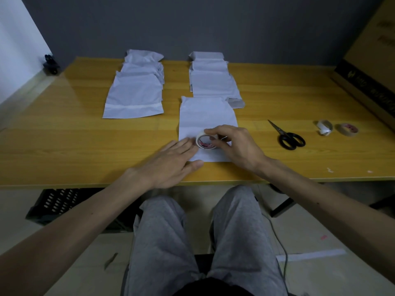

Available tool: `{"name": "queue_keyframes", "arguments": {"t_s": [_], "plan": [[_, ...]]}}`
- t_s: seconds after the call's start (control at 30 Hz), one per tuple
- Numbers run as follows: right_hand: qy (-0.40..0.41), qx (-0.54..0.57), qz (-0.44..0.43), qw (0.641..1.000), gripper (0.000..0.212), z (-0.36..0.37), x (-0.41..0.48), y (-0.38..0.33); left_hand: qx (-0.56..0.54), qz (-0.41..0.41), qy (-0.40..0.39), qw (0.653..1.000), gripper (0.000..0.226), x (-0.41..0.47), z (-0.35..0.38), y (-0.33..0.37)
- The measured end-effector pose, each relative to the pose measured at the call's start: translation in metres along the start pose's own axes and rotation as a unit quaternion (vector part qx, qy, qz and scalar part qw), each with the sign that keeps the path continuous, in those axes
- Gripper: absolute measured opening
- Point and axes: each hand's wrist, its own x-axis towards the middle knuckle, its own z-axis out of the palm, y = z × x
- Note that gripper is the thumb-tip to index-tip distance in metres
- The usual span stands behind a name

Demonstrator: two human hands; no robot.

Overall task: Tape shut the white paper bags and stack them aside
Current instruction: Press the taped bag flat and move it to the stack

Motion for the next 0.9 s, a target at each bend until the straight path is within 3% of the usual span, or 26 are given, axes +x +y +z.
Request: {"name": "queue_keyframes", "arguments": {"t_s": [0.33,0.9], "plan": [[-0.037,-0.103,-0.070,0.991,0.034,-0.010,0.009,-0.005,-0.004,-0.013,-0.005,1.000,0.082,-0.002,0.000,0.002],[-0.091,-0.172,-0.020,0.981,0.052,-0.040,0.008,0.004,-0.014,-0.015,-0.011,1.000,0.079,-0.002,0.000,0.001]]}}
